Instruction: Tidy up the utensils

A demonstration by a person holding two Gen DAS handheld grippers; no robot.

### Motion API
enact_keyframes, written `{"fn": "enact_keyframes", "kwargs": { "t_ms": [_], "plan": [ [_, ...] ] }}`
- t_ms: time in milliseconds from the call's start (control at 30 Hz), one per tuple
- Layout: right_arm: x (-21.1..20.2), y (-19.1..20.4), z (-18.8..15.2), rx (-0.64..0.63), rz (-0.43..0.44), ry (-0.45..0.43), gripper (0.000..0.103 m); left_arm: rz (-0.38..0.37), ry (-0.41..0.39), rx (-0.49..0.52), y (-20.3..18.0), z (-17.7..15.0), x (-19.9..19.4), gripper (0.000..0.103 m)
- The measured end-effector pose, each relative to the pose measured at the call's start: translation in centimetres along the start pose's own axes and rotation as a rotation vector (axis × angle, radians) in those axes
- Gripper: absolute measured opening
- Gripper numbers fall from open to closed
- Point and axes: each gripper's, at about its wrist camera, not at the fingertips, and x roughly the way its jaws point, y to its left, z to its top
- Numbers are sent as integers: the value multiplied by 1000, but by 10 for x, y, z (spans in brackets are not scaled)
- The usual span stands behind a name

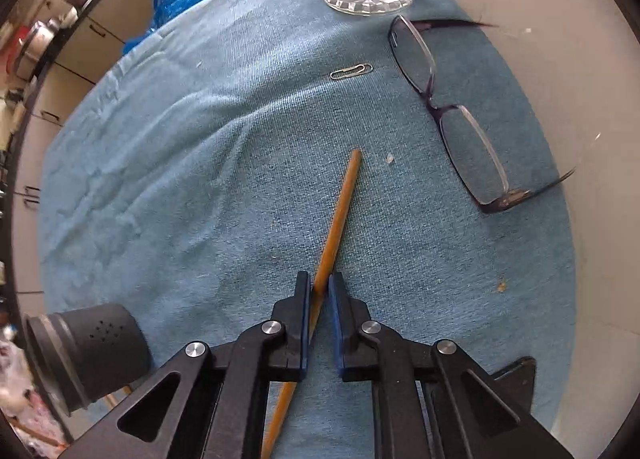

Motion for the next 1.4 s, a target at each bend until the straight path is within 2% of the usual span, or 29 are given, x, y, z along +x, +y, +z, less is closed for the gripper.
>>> {"fn": "enact_keyframes", "kwargs": {
  "t_ms": [167, 300, 533, 767, 967, 1233, 1400],
  "plan": [
    [-38, -6, -12, 0, 114, -85, 7, -2, -10, 1, -3, 8, 2, 7],
    [-82, 8, -33, -51, 173, -183, 7, 2, -22, -1, -4, 16, 6, 7],
    [-163, 45, -58, -160, 227, -387, 6, 3, -33, -21, -2, 25, 15, 7],
    [-228, 81, -63, -217, 309, -512, 6, 18, -30, -47, 5, 26, 27, 7],
    [-231, 104, -64, -239, 396, -453, 6, 24, -19, -84, 14, 19, 44, 7],
    [-141, 121, -61, -220, 383, -236, 7, 43, 48, -117, 21, -6, 76, 7],
    [-109, 127, -58, -218, 371, -181, 10, 54, 81, -104, 21, -16, 86, 8]
  ]
}}
